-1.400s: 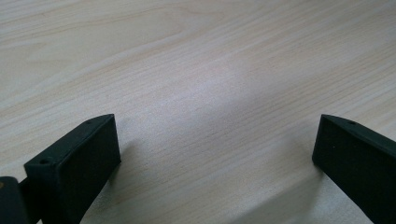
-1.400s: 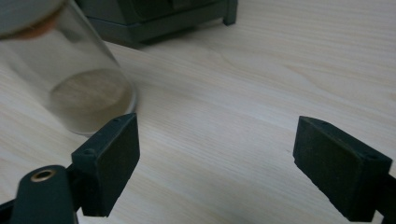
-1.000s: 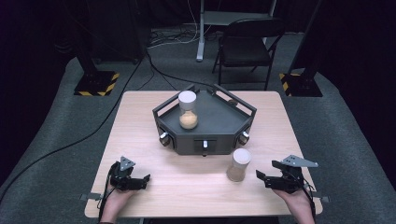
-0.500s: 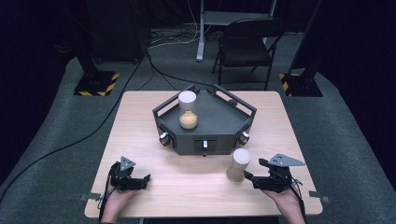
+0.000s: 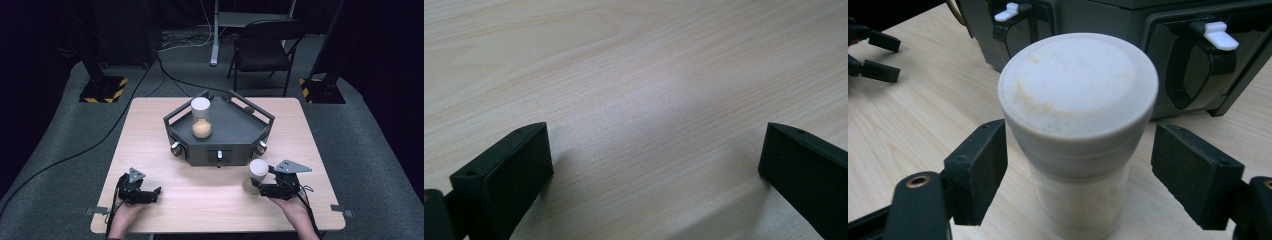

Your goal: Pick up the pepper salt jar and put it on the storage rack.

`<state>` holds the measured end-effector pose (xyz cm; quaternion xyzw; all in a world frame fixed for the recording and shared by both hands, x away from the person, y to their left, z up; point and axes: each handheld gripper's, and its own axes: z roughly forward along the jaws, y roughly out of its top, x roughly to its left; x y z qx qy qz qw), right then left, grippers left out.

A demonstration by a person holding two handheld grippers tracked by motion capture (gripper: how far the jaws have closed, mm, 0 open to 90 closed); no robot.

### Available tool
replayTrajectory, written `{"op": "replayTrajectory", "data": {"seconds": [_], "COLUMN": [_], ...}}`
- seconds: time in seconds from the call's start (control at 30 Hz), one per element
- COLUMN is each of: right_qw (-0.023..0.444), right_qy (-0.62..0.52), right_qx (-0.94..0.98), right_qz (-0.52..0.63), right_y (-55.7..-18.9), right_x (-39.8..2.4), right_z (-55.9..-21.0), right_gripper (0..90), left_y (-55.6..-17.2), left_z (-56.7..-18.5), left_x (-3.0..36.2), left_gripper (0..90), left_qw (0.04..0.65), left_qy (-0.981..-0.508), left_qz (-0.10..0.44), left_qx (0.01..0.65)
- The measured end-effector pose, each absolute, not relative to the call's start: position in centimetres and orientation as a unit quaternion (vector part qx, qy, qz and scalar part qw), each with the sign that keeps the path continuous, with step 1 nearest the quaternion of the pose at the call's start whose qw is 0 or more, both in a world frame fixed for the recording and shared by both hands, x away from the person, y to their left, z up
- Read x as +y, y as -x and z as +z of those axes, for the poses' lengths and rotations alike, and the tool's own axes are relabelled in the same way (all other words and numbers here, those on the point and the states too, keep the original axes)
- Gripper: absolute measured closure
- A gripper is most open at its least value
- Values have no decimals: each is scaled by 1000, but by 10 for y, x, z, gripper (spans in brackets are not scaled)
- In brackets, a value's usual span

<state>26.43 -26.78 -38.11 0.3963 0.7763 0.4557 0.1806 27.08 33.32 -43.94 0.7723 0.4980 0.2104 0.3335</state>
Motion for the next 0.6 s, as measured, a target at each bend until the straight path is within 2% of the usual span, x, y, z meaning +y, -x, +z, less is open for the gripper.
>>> {"op": "replayTrajectory", "data": {"seconds": [0.2, 0.33, 0.6], "right_qw": [180, 187, 193], "right_qy": [-391, -385, -387], "right_qx": [781, 786, 790], "right_qz": [452, 447, 434], "right_y": [-272, -276, -276], "right_x": [-261, -255, -250], "right_z": [-381, -380, -373], "right_gripper": [258, 324, 330], "left_y": [-271, -271, -271], "left_z": [-439, -440, -439], "left_x": [334, 334, 335], "left_gripper": [5, 5, 5], "left_qw": [334, 335, 335], "left_qy": [-773, -773, -774], "left_qz": [210, 210, 209], "left_qx": [497, 496, 495]}}
